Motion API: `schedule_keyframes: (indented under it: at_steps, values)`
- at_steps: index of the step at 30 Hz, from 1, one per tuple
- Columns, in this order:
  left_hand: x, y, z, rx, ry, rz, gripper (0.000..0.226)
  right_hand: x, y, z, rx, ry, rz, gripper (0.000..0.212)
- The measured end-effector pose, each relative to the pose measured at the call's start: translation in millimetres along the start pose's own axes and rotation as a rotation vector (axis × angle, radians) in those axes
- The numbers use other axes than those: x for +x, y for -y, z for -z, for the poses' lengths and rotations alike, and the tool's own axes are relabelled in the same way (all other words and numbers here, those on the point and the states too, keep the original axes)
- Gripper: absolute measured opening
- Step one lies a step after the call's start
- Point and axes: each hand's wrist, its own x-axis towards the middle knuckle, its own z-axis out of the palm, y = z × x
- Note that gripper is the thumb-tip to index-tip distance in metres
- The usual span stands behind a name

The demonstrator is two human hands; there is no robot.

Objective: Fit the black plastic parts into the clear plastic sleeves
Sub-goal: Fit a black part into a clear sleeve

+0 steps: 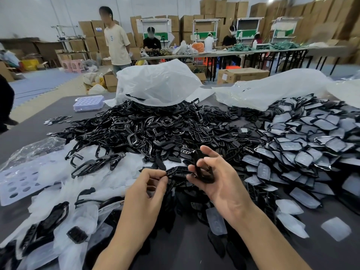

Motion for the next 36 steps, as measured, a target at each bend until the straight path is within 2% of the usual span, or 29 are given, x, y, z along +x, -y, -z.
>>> schedule_keyframes:
  at_steps: [4,8,13,18,24,29,33,36]
  values:
    - [-0.6,-5.8,-0.8,-0.049,0.013,0.027,0.023,0.9,-3.7,-2.0,-0.078,-0.01,-0.019,0.024]
    - [-0.8,-7.7,0.4,-0.101,-0.007,0.027,0.016,2.0,-12.6,-1.7,-0.253,-0.014,-0.014,0.032]
    - [1.1,-9.6,-1.0,-0.176,-0.008,0.048,0.023,1.8,-22.9,-4.0,-0.376,0.024,-0.037,0.034]
    - [1.3,-11.6,-1.6,-0.207,-0.017,0.09,0.014,-3.8,-26.4,-10.5,-0.357,0.141,-0.055,0.035]
    - [0.4,-16.8,-1.5,-0.299,0.024,0.102,0.01,-7.0,-27.5,-14.9,-0.308,0.196,-0.079,0.038]
    - [3.1,-16.7,0.9,-0.373,0.12,0.107,0.024,-8.1,-23.0,-15.5,-0.292,0.243,-0.082,0.041]
    - [2.2,-18.0,1.9,-0.248,0.147,0.007,0.036,-9.6,-21.3,-14.9,-0.365,0.267,-0.061,0.034]
    - [1.3,-16.6,0.5,-0.107,0.133,-0.044,0.036,-10.7,-19.2,-15.2,-0.441,0.263,-0.026,0.028]
